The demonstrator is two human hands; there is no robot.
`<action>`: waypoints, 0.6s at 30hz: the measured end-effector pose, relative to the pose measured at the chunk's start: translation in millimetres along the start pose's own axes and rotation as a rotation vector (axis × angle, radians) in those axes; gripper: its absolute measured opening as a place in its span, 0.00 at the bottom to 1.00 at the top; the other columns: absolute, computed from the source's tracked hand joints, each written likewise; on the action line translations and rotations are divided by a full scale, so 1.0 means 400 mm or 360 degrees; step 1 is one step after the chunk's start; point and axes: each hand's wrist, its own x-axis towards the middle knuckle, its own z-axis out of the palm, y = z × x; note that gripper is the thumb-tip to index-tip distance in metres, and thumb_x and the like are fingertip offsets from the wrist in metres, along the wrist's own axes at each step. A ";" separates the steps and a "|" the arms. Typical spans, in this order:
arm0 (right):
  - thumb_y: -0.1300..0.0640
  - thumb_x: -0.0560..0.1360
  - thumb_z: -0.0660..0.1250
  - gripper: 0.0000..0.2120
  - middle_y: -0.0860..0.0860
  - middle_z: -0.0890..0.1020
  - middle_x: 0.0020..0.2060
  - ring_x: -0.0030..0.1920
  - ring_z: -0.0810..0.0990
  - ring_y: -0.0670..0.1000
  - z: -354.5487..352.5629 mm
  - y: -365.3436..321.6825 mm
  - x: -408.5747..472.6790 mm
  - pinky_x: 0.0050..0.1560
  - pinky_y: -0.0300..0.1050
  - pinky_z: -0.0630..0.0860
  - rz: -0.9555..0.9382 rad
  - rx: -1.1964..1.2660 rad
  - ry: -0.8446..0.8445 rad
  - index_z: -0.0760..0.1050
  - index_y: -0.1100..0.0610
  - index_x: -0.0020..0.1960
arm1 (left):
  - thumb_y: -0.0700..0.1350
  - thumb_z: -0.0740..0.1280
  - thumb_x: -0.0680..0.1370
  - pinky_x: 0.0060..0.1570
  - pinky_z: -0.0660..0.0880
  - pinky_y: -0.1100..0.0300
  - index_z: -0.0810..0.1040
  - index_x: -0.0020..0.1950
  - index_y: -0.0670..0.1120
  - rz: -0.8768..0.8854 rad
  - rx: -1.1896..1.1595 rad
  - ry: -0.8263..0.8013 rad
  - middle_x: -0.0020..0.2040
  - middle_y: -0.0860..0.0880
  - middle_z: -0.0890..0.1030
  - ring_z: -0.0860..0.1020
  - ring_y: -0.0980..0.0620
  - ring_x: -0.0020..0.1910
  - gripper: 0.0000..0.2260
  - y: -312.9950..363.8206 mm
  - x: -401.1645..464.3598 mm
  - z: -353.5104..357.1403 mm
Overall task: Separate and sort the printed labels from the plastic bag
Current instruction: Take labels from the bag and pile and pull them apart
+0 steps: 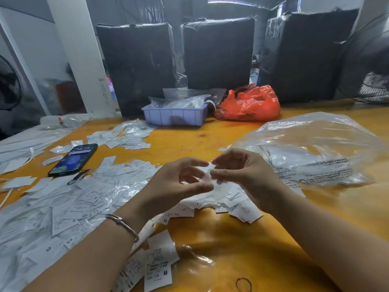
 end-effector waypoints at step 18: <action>0.74 0.70 0.58 0.16 0.61 0.85 0.44 0.48 0.82 0.60 -0.166 -0.013 0.023 0.50 0.52 0.78 -0.0482 -0.1762 0.1225 0.83 0.64 0.46 | 0.37 0.71 0.75 0.36 0.77 0.67 0.83 0.44 0.44 -0.0017 0.0025 0.0179 0.36 0.48 0.84 0.80 0.56 0.33 0.03 -0.020 0.003 -0.013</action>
